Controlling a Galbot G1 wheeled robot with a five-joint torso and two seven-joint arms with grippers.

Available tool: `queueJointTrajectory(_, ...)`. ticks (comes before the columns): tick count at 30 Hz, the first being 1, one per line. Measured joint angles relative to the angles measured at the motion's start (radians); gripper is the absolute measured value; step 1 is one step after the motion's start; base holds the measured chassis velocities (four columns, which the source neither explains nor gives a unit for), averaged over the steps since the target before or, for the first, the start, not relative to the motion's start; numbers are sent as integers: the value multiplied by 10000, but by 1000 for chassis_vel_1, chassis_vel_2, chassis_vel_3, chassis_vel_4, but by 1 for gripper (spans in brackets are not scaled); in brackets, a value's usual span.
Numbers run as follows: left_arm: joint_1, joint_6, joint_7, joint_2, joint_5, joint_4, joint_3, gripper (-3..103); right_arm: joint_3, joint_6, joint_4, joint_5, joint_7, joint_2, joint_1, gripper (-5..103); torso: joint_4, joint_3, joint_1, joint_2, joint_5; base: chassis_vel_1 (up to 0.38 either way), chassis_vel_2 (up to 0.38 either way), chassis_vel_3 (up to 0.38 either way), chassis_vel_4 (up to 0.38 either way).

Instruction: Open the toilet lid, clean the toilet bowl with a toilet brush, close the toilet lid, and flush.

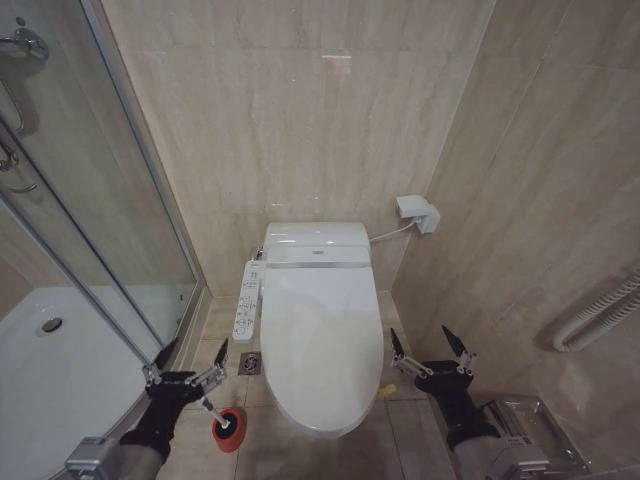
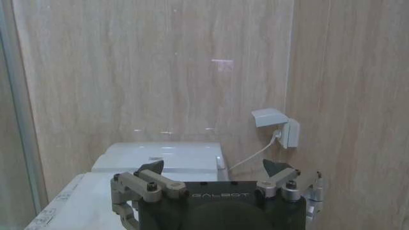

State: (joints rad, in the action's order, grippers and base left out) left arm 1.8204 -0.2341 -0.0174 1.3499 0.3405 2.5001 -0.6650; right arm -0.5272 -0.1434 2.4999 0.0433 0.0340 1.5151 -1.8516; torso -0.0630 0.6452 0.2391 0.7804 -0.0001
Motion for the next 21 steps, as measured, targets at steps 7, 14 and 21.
queueJointTrajectory(7,3,1749,5,-105,7,0,-5,100,0,0,0,0,0,-3,0,100,1,0,0,0,1,0,0,0,0)
queueJointTrajectory(14,-6,2338,130,-252,-91,0,-3,100,0,0,0,0,0,0,0,100,1,0,0,0,1,0,0,0,0)
queueJointTrajectory(21,-12,2314,190,-238,-93,0,64,100,0,0,0,0,0,0,0,100,1,0,0,0,1,0,0,0,0)
